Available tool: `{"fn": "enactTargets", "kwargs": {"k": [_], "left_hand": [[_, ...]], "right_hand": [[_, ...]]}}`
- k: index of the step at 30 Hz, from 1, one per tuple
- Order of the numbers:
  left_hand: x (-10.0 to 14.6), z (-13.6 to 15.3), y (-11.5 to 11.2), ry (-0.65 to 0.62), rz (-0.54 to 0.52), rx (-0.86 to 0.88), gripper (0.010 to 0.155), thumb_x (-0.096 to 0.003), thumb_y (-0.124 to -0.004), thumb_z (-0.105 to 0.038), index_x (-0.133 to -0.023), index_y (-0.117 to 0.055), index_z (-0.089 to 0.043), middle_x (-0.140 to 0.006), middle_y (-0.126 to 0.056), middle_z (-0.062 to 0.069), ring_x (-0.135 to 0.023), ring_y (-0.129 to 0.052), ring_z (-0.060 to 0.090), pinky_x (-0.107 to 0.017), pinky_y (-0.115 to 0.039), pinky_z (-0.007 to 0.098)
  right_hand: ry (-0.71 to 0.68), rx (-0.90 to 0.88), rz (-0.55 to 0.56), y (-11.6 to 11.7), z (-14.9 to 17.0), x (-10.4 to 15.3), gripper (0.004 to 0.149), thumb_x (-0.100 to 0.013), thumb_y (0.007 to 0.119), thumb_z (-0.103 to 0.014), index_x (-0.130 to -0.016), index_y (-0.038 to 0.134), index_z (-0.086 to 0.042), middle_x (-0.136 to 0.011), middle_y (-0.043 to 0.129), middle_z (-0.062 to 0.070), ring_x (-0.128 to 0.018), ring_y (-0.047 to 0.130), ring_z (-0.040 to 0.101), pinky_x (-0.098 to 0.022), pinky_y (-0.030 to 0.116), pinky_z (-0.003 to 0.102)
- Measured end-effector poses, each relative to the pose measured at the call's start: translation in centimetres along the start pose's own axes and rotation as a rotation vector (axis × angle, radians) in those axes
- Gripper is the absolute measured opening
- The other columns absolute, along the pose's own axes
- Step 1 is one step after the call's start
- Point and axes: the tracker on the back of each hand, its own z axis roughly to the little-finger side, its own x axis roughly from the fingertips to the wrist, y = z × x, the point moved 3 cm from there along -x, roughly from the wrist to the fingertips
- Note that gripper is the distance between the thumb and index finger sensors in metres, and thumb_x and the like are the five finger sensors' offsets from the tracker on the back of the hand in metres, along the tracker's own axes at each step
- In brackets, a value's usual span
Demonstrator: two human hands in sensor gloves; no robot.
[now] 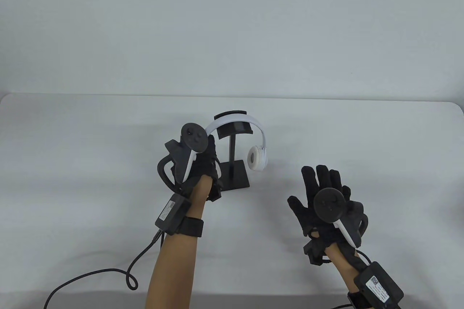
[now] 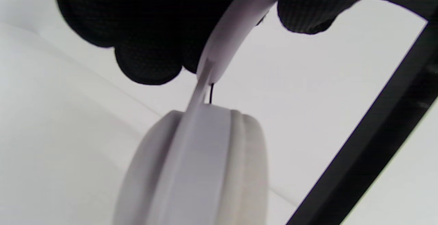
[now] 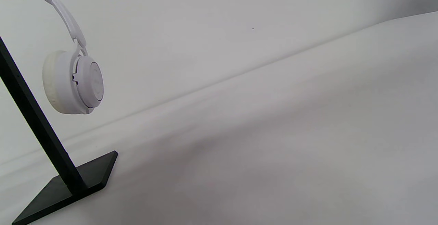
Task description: Hang over-ear headphones on headphone stand
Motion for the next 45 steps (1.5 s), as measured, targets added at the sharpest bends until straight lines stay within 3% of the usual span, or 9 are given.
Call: {"fn": "enactTargets", "kwargs": {"k": [12,24,32,36,40,45], "left_hand": [[0.0,0.0,-0.2,-0.005,0.032,0.003,0.058,-0.0455,-0.068,-0.054,-0.098,-0.054,-0.033,-0.090,-0.080,-0.002,-0.076,-0.088,0.030,-0.053,-0.073,0.048],[1.3,0.0,0.3,-0.089,0.082,0.022,0.080,-0.0421,-0.072,-0.058,-0.109,-0.034,-0.037,-0.113,-0.053,0.000,-0.101,-0.061,0.037,-0.068,-0.054,0.059],[5.4,0.4,3.1,-0.195,0.094,0.068,0.084,-0.0429,-0.068,-0.062,-0.110,-0.026,-0.035,-0.118,-0.039,0.002,-0.107,-0.045,0.041,-0.071,-0.042,0.063],[8.9,0.6,4.2,-0.267,0.084,0.057,0.083,-0.0433,-0.065,-0.064,-0.111,-0.025,-0.036,-0.119,-0.035,0.001,-0.108,-0.039,0.042,-0.072,-0.038,0.064],[12.1,1.0,3.5,-0.314,0.151,0.036,0.083,-0.0438,-0.062,-0.067,-0.111,-0.022,-0.038,-0.120,-0.027,0.000,-0.110,-0.028,0.041,-0.072,-0.031,0.065],[15.0,2.2,1.1,-0.331,0.241,-0.012,0.084,-0.0436,-0.059,-0.070,-0.111,-0.019,-0.041,-0.120,-0.019,-0.002,-0.110,-0.018,0.041,-0.072,-0.023,0.065]], "right_hand": [[0.007,-0.008,-0.002,0.0,0.1,0.1,0.082,-0.035,0.060,-0.074,-0.101,0.015,-0.054,-0.116,0.011,-0.012,-0.112,0.015,0.026,-0.078,0.023,0.061],[0.007,-0.007,-0.003,0.0,0.0,0.1,0.082,-0.036,0.061,-0.074,-0.101,0.015,-0.054,-0.116,0.011,-0.012,-0.112,0.014,0.026,-0.078,0.024,0.061],[-0.006,-0.006,-0.001,0.0,-0.2,0.4,0.082,-0.035,0.061,-0.074,-0.101,0.015,-0.054,-0.116,0.011,-0.012,-0.112,0.015,0.025,-0.078,0.024,0.061],[-0.012,-0.002,0.005,0.0,-0.2,0.5,0.082,-0.035,0.061,-0.074,-0.101,0.016,-0.054,-0.116,0.011,-0.012,-0.112,0.015,0.025,-0.078,0.024,0.061],[-0.025,0.004,0.005,0.1,-0.4,0.7,0.082,-0.035,0.061,-0.074,-0.101,0.016,-0.055,-0.116,0.011,-0.012,-0.112,0.015,0.025,-0.078,0.023,0.061],[-0.043,0.013,-0.006,0.5,-0.8,1.1,0.082,-0.035,0.061,-0.074,-0.101,0.016,-0.054,-0.116,0.012,-0.012,-0.112,0.015,0.025,-0.078,0.024,0.061]]}}
